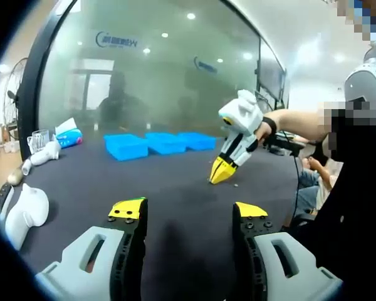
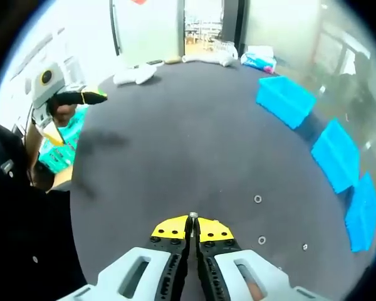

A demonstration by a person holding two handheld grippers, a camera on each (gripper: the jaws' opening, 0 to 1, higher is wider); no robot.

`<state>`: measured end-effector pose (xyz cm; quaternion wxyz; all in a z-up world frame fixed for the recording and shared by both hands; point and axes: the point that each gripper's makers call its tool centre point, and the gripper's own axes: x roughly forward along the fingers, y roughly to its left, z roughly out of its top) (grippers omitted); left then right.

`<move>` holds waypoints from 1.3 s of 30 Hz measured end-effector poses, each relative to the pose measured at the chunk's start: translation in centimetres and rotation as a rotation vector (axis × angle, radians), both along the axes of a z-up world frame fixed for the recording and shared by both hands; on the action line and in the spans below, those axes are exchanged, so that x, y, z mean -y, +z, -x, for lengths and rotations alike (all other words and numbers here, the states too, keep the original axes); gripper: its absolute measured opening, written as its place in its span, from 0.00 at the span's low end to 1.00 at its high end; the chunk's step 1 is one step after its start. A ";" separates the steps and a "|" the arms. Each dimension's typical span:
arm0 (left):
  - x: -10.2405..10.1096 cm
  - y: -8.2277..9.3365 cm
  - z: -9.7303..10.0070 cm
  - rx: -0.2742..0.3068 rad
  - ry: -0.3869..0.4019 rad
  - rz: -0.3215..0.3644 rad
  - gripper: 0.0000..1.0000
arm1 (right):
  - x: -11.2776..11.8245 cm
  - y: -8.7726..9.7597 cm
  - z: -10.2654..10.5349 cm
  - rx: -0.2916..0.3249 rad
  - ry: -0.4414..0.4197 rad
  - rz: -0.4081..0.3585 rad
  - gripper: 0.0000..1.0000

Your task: Sort the screws, nuts, and washers into the corresponding bins

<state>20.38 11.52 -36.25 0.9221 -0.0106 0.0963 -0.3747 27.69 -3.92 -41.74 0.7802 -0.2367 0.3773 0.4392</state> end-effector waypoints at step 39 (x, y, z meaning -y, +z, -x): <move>1.1 2.2 0.1 0.046 0.006 -0.005 0.53 | 16.0 12.9 6.2 0.629 -0.444 -0.632 0.01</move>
